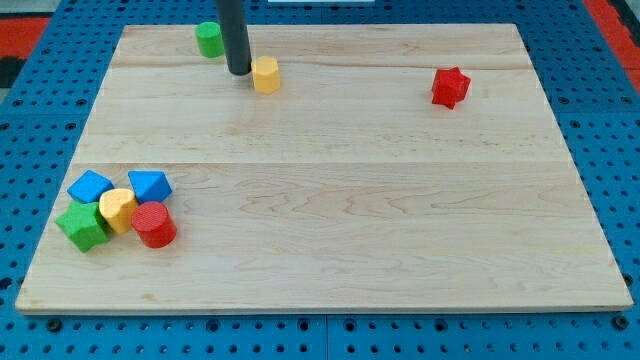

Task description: Move the yellow hexagon above the red star

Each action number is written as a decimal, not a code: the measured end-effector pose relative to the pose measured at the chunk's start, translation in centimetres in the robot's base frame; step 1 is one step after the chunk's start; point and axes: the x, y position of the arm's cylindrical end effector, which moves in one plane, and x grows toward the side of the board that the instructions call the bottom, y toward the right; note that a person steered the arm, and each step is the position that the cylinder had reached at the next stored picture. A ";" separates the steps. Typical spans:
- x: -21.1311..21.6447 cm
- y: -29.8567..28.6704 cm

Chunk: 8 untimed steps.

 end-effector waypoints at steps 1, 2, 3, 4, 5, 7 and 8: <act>1.5 1.6; 0.0 5.3; -2.8 10.2; -3.4 12.8; -5.1 11.8; -6.9 16.6; -5.6 16.5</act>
